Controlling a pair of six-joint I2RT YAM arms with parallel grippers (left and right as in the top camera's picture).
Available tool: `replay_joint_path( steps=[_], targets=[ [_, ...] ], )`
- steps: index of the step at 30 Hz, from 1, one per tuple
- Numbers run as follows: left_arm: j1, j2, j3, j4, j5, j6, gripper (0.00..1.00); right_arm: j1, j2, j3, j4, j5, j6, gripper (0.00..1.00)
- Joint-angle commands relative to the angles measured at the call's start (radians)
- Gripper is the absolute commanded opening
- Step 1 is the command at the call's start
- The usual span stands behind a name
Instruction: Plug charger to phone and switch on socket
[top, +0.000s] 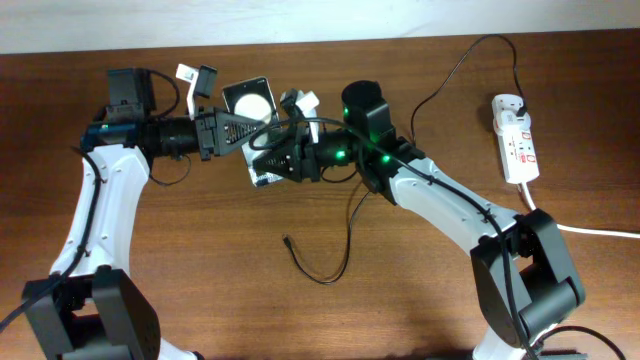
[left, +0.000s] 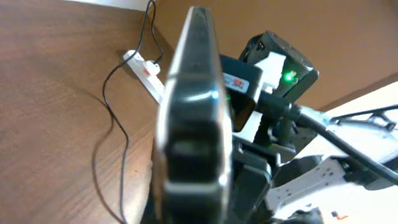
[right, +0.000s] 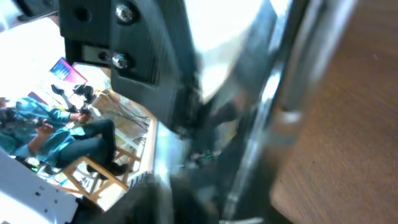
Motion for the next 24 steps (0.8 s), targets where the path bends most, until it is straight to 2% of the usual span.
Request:
replay_joint_path(
  steps=[1,2,4,6,8,10,12,14,16,21,23,24],
  targets=[
    [-0.024,-0.074,0.045,-0.008,0.164,-0.131,0.00,-0.008,0.050,-0.011,-0.015,0.101,-0.034,0.61],
    [-0.024,-0.074,0.045,-0.008,0.130,-0.131,0.00,-0.024,0.047,-0.011,-0.015,0.083,-0.033,0.69],
    [-0.024,-0.074,0.045,-0.009,0.005,-0.132,0.00,-0.059,0.045,-0.011,-0.015,0.040,-0.006,0.76],
    [-0.024,-0.074,0.044,-0.021,-0.184,-0.132,0.00,-0.107,0.044,-0.011,-0.016,-0.030,0.028,0.92],
    [-0.024,-0.073,0.044,-0.055,-0.344,-0.132,0.00,-0.150,0.044,-0.011,-0.027,-0.068,0.061,0.99],
    [-0.035,-0.072,0.032,-0.084,-0.562,-0.133,0.00,-0.200,0.043,-0.011,-0.142,-0.069,0.054,0.99],
    [-0.079,-0.054,0.007,-0.083,-0.728,-0.149,0.00,-0.235,0.043,-0.011,-0.333,-0.025,-0.046,0.99],
    [-0.124,-0.027,-0.011,-0.077,-0.864,-0.212,0.00,-0.243,0.043,-0.011,-0.454,0.049,-0.095,0.99],
    [-0.197,0.031,-0.021,-0.080,-1.069,-0.299,0.00,-0.243,0.014,-0.011,-0.642,0.200,-0.190,0.99],
    [-0.314,0.163,-0.021,-0.085,-1.250,-0.349,0.00,-0.264,-0.111,-0.011,-0.968,0.581,-0.203,0.99],
    [-0.357,0.221,-0.021,-0.096,-1.349,-0.389,0.00,-0.272,-0.125,-0.011,-1.087,0.700,-0.203,0.99],
    [-0.368,0.244,-0.021,-0.093,-1.353,-0.393,0.00,-0.271,-0.122,-0.011,-1.130,0.764,-0.203,0.99]
  ],
)
